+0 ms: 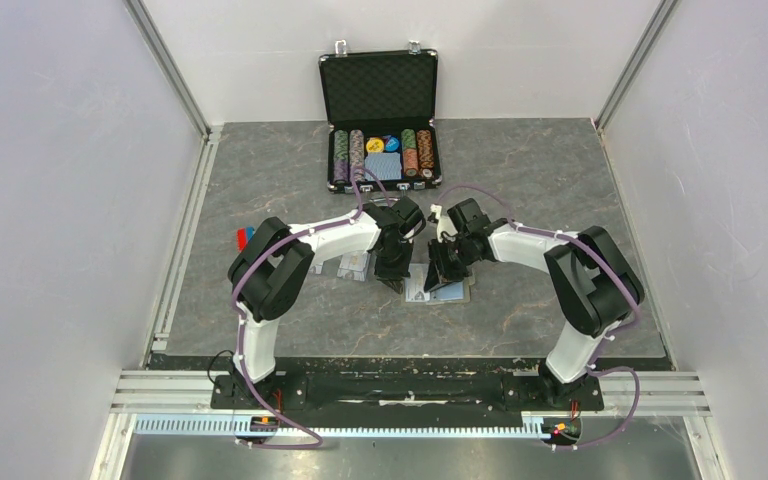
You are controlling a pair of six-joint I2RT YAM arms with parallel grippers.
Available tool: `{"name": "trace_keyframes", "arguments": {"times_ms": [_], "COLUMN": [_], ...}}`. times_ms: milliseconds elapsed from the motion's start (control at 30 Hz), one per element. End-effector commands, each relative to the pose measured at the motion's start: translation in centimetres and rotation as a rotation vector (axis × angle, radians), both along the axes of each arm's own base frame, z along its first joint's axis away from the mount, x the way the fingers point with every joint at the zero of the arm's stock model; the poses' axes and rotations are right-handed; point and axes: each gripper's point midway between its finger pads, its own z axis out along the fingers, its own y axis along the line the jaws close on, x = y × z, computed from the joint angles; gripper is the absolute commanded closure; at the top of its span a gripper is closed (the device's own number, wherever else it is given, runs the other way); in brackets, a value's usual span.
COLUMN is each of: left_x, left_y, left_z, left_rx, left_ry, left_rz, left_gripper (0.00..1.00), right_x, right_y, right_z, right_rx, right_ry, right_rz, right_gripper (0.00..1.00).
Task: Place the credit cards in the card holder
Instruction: Insert the credit card into the card holder.
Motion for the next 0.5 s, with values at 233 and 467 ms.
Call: {"name": "trace_keyframes", "arguments": {"times_ms": [233,467], "left_x": [0.5,2.9], "left_y": [0.0,-0.7], "left_z": [0.5,7.0], "left_rx": [0.017,-0.070], "left_ry": [-0.050,-0.228], "left_rz": [-0.008,0.005], "left_gripper": [0.90,0.63], "right_x": [1.0,2.6], "right_y": [1.4,0.6], "right_z": [2.3,5.0], "right_rx": [0.048,0.006], "right_ry": [-0.062,-0.172], "right_rz": [0.016,0.015], "right_gripper": [0.72,0.50]}}
